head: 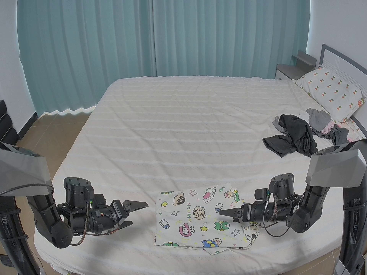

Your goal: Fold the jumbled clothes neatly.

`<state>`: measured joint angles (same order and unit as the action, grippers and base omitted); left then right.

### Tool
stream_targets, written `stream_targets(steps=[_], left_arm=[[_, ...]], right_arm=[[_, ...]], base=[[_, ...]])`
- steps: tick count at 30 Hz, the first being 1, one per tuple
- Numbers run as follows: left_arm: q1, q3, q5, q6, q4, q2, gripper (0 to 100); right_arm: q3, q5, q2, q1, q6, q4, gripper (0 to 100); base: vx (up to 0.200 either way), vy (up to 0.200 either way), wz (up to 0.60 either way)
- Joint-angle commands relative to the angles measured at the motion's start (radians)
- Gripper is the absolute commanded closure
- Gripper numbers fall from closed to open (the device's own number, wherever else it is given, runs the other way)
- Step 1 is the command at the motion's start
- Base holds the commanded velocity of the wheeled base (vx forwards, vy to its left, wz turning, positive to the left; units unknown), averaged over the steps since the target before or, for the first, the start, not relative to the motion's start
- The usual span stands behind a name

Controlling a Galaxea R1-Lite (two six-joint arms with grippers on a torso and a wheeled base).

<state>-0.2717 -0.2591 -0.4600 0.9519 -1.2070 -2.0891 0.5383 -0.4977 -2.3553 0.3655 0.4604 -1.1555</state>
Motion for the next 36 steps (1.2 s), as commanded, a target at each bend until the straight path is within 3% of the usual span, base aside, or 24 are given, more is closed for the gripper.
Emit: stream_targets(steps=[1, 2, 4, 5, 15, 24, 30, 36], left_arm=[[0.000, 0.000, 0.000, -0.001, 0.000, 0.000, 0], [0.000, 0.000, 0.000, -0.001, 0.000, 0.000, 0], [0.000, 0.000, 0.000, -0.001, 0.000, 0.000, 0], [0.000, 0.000, 0.000, -0.001, 0.000, -0.002, 0], [0.000, 0.000, 0.003, -0.001, 0.000, -0.005, 0], [-0.009, -0.002, 0.018, -0.001, 0.000, -0.011, 0], [-0.009, -0.002, 0.018, -0.001, 0.000, -0.011, 0], [-0.009, -0.002, 0.020, -0.001, 0.000, -0.011, 0]], right_arm=[[-0.006, 0.004, -0.039, -0.022, -0.049, 0.005, 0], [-0.009, 0.013, -0.058, -0.028, -0.106, 0.005, 0], [-0.009, 0.013, -0.058, -0.028, -0.111, 0.005, 0], [-0.009, 0.053, -0.064, -0.025, -0.132, 0.007, 0], [-0.020, 0.053, -0.067, -0.020, -0.204, -0.026, 0], [-0.018, 0.059, -0.042, -0.066, -0.192, -0.112, 0], [-0.074, 0.060, -0.039, 0.013, -0.178, -0.115, 0], [-0.087, 0.064, -0.053, 0.036, -0.178, -0.112, 0]], base=[[0.000, 0.000, 0.00], [0.000, 0.000, 0.00], [0.000, 0.000, 0.00], [0.000, 0.000, 0.00], [0.000, 0.000, 0.00], [0.000, 0.000, 0.00], [0.000, 0.000, 0.00], [0.000, 0.000, 0.00]])
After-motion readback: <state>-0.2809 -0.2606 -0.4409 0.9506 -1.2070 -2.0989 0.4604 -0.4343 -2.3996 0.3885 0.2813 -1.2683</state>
